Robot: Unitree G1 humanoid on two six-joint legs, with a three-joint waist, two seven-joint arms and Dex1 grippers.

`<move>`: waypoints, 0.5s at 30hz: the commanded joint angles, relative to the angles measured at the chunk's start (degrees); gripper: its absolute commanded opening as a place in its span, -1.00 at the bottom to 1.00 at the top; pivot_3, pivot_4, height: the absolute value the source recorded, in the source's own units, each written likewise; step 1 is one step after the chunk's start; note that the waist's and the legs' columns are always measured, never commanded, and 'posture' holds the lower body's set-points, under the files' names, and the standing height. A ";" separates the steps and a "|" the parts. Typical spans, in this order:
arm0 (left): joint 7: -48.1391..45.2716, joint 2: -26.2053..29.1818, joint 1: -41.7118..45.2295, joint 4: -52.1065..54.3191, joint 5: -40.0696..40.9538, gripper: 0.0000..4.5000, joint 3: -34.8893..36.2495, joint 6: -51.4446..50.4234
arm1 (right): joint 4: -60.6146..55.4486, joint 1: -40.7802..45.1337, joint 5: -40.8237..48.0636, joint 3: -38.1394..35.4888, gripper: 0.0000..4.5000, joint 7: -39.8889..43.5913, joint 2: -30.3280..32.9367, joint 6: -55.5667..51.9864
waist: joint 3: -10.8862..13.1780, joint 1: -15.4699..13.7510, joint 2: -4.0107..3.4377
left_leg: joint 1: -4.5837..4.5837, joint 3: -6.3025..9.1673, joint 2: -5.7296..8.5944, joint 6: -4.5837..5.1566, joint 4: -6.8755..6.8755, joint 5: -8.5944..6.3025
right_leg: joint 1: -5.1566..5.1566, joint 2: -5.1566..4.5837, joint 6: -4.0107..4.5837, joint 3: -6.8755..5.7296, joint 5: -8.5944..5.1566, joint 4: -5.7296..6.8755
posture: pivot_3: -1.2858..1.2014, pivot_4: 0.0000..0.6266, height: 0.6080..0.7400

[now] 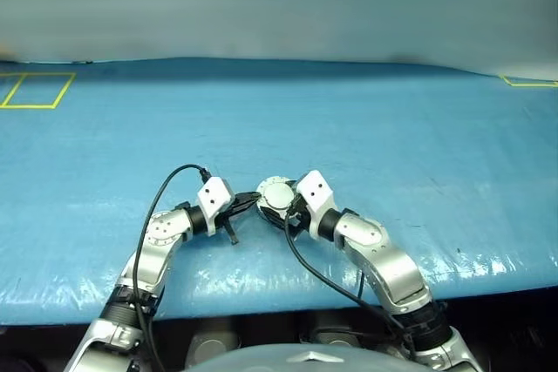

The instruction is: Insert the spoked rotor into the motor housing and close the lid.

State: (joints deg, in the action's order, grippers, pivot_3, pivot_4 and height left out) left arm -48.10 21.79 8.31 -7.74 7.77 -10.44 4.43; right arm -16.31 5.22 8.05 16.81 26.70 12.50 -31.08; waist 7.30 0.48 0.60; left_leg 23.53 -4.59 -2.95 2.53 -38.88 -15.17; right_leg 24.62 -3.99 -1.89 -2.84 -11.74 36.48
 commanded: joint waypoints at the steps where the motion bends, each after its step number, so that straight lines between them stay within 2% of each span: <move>1: 0.68 0.07 -0.79 -0.55 -0.69 -1.00 -0.40 -1.62 | -2.42 -1.87 5.69 -5.04 0.99 2.04 -0.51 1.60 | 0.02 -0.08 -0.03 | 0.04 0.02 0.01 0.00 0.00 0.00 | 0.01 -0.01 0.00 -0.03 0.00 -0.02 | 0.03 -0.52 1.00; 6: 0.88 0.40 -1.44 -0.36 -1.18 -1.00 -0.77 -1.59 | -5.20 -3.64 15.90 -14.69 0.99 0.95 -3.78 0.09 | 0.17 -0.13 -0.25 | 0.19 0.10 0.09 0.07 0.00 -0.03 | 0.01 -0.05 -0.06 -0.12 0.04 -0.20 | 0.03 -0.52 1.00; 8: 1.18 0.18 -1.52 -0.33 -1.18 -1.00 -0.69 -1.26 | -4.32 -4.24 24.48 -20.77 0.99 0.13 -6.57 -2.91 | 0.18 -0.17 -0.26 | 0.21 0.12 0.10 0.10 0.02 -0.04 | 0.00 -0.04 -0.08 -0.15 0.05 -0.26 | 0.03 -0.52 1.00; 10: 1.93 -0.44 -1.81 -0.29 -0.69 -1.00 -0.22 -0.95 | -2.46 -4.85 28.97 -24.85 0.99 -0.93 -7.54 -5.33 | 0.21 -0.19 -0.32 | 0.24 0.15 0.10 0.10 0.09 -0.05 | -0.01 -0.02 -0.06 -0.18 0.06 -0.34 | 0.03 -0.52 1.00; 15: 1.91 -0.74 -2.94 0.67 -0.26 -1.00 -0.27 -1.36 | 2.77 -7.33 38.02 -29.06 0.99 -2.19 -8.01 -14.56 | 0.23 -0.17 -0.35 | 0.27 0.12 0.26 0.20 0.25 -0.10 | -0.02 0.06 0.13 -0.16 0.20 -0.46 | 0.03 -0.52 1.00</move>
State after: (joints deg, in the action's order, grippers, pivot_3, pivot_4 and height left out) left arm -45.84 20.64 6.16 -7.18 8.05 -9.62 4.03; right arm -14.10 -1.56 41.78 -11.48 24.52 4.98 -42.47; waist 7.53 0.31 0.24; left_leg 23.79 -4.49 -2.67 2.73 -38.58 -15.27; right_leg 24.54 -3.94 -1.75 -2.96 -11.54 36.02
